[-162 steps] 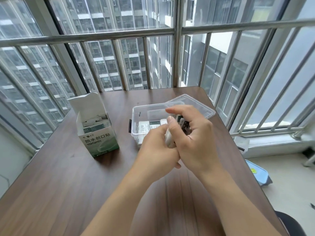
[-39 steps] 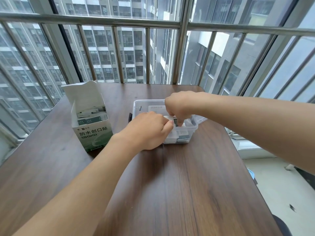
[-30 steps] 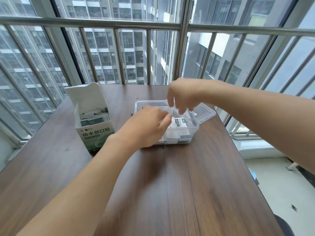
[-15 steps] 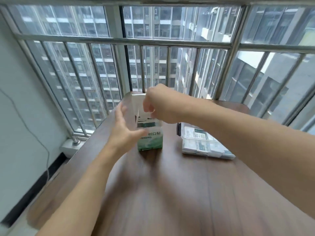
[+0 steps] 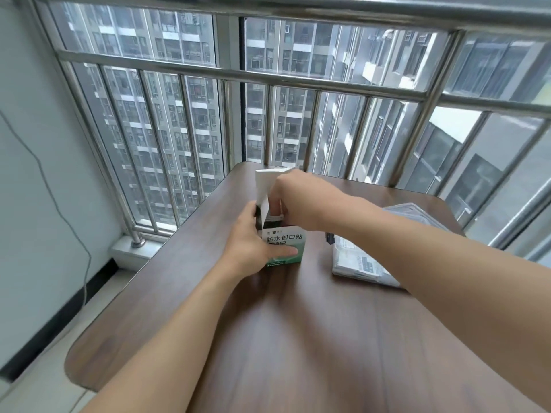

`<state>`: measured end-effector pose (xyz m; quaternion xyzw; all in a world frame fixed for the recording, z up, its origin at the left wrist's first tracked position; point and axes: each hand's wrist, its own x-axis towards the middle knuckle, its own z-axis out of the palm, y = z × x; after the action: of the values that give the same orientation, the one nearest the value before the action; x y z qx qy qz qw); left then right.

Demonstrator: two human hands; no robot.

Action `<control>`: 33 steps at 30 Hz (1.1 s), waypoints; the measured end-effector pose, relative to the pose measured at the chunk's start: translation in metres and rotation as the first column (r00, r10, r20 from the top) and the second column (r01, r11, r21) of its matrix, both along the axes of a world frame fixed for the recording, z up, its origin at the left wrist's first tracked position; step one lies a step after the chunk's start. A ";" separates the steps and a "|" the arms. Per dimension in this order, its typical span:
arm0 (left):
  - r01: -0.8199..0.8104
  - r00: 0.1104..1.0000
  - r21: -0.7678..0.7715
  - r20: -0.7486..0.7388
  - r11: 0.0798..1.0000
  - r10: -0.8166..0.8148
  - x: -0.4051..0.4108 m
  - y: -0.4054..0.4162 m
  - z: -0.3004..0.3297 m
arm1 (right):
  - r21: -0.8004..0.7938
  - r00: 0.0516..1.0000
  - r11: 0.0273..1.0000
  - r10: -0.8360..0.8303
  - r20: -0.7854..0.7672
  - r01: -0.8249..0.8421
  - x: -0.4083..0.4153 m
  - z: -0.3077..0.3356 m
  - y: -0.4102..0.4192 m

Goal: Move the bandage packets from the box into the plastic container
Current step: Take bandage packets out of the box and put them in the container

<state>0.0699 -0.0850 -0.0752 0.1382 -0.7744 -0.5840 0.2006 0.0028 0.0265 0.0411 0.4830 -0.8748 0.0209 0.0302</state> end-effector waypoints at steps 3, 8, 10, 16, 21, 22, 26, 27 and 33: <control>-0.005 1.000 -0.015 0.008 1.000 0.006 0.002 -0.005 -0.001 | -0.013 0.996 0.998 0.068 -0.048 -0.069 0.004 0.002 0.001; 0.035 0.999 -0.069 -0.033 0.997 -0.038 0.007 -0.003 0.002 | 0.097 0.997 0.993 0.061 0.051 -0.065 0.006 0.001 -0.004; 0.053 0.997 -0.088 -0.054 0.995 -0.058 0.009 -0.001 0.005 | 0.176 0.994 0.983 0.042 0.098 -0.059 0.004 0.006 -0.003; 0.093 0.990 -0.105 -0.097 0.990 -0.103 0.012 -0.004 0.005 | 0.052 0.930 0.999 -0.030 0.366 0.012 -0.008 0.017 0.011; 0.096 0.990 -0.149 -0.084 0.984 -0.109 0.010 -0.003 0.008 | 0.163 0.987 0.982 0.071 0.142 -0.094 0.001 0.009 0.009; 0.094 0.991 -0.165 -0.079 0.982 -0.109 0.009 -0.002 0.008 | 0.175 0.988 0.980 0.074 0.138 -0.098 0.001 0.007 0.009; 0.104 0.989 -0.190 -0.083 0.976 -0.122 0.009 -0.001 0.010 | 0.163 0.979 0.981 0.070 0.190 -0.102 -0.001 0.008 0.006; 0.109 0.989 -0.183 -0.080 0.977 -0.126 0.010 -0.001 0.010 | 0.146 0.968 0.984 0.063 0.242 -0.101 -0.002 0.010 0.007; 0.116 0.989 -0.157 -0.072 0.981 -0.128 0.011 -0.003 0.010 | 0.119 0.949 0.987 0.066 0.307 -0.107 -0.005 0.012 0.003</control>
<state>0.0805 -0.0882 -0.0653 0.0506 -0.8150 -0.5393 0.2059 -0.0025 0.0299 0.0529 0.5131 -0.8464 0.0369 -0.1374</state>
